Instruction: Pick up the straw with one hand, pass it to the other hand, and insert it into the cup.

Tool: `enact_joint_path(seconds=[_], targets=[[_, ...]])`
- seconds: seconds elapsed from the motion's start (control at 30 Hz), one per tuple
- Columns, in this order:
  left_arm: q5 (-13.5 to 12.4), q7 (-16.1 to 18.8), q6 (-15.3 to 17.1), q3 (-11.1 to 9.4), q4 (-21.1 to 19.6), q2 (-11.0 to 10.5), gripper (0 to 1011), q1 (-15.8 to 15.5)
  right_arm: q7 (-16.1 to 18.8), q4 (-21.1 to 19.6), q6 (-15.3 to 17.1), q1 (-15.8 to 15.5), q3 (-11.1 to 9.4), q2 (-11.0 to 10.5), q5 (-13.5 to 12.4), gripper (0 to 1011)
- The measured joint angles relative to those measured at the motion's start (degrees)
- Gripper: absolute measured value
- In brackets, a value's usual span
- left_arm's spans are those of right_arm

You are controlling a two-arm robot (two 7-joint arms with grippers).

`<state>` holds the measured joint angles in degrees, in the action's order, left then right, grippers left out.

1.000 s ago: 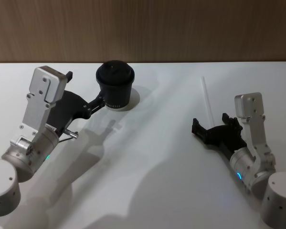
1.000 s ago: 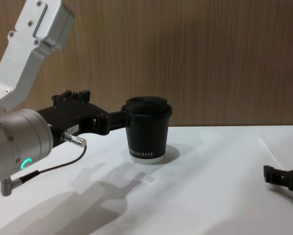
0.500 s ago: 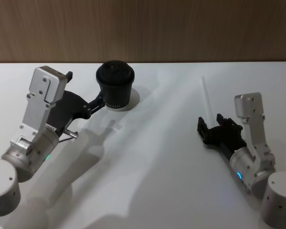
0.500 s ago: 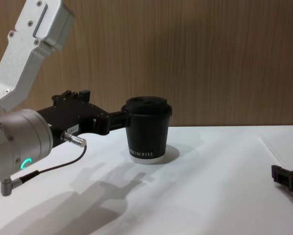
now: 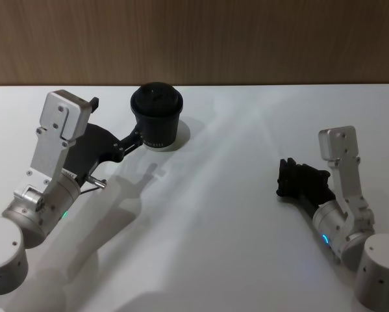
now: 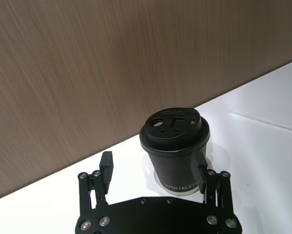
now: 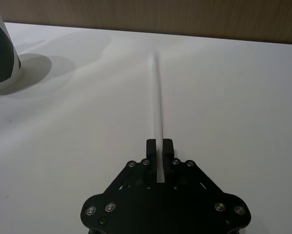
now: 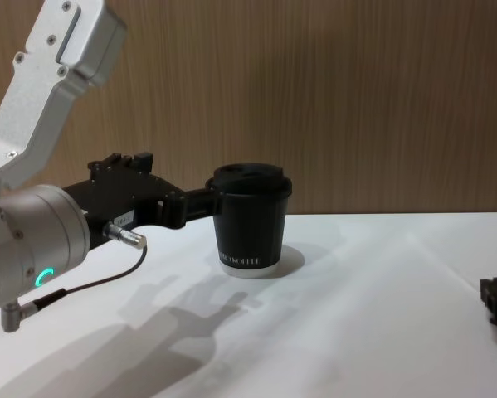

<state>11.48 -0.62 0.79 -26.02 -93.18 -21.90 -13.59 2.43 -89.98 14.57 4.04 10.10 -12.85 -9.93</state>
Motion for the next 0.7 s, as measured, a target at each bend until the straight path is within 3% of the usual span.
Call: enact_joint_path(seconds=[0.13, 0.23, 0.5, 0.7], targets=[[0.0, 0.0, 0.0, 0.0, 0.0, 0.01, 1002, 0.0, 0.0, 0.02, -0.01, 0.02, 0.0, 0.0, 0.01, 30], [0.0, 0.0, 0.0, 0.0, 0.0, 0.0, 1003, 0.0, 0.0, 0.03, -0.01, 0.02, 0.0, 0.0, 0.02, 7], [0.0, 0.0, 0.0, 0.0, 0.0, 0.0, 1003, 0.0, 0.0, 0.08, -0.11, 0.02, 0.0, 0.0, 0.11, 1], [0.0, 0.0, 0.0, 0.0, 0.0, 0.0, 1003, 0.0, 0.11, 0.17, -1.89, -0.01, 0.01, -0.15, 0.76, 1]])
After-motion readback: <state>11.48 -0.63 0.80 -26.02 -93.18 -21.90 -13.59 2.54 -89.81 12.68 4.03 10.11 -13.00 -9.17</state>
